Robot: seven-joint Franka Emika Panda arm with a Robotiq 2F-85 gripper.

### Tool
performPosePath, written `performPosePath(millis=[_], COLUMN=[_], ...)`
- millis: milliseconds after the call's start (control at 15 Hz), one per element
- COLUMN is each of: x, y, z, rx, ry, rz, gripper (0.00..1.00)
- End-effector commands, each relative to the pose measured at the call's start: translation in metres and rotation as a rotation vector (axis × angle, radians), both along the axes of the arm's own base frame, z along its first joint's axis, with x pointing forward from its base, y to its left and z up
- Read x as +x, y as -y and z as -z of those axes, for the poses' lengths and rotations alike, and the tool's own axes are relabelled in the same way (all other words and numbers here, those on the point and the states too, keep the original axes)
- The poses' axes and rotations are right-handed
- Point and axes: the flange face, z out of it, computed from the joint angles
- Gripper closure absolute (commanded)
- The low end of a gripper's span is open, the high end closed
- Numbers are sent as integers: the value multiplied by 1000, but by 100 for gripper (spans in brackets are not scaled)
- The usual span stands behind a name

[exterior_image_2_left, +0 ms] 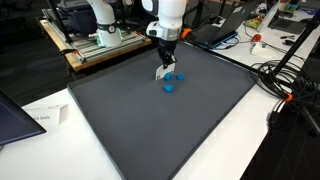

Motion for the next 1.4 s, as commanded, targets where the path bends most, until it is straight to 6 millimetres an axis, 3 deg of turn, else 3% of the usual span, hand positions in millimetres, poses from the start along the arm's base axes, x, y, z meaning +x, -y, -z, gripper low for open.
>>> performPosePath(millis=[0,533,1333], x=[5,-6,-24], y=[-7,5,14], z=[34,46,33], rx=[44,117,93], ry=[-23,-29,-143], rz=[-39,-123,-230], gripper=[99,99,99])
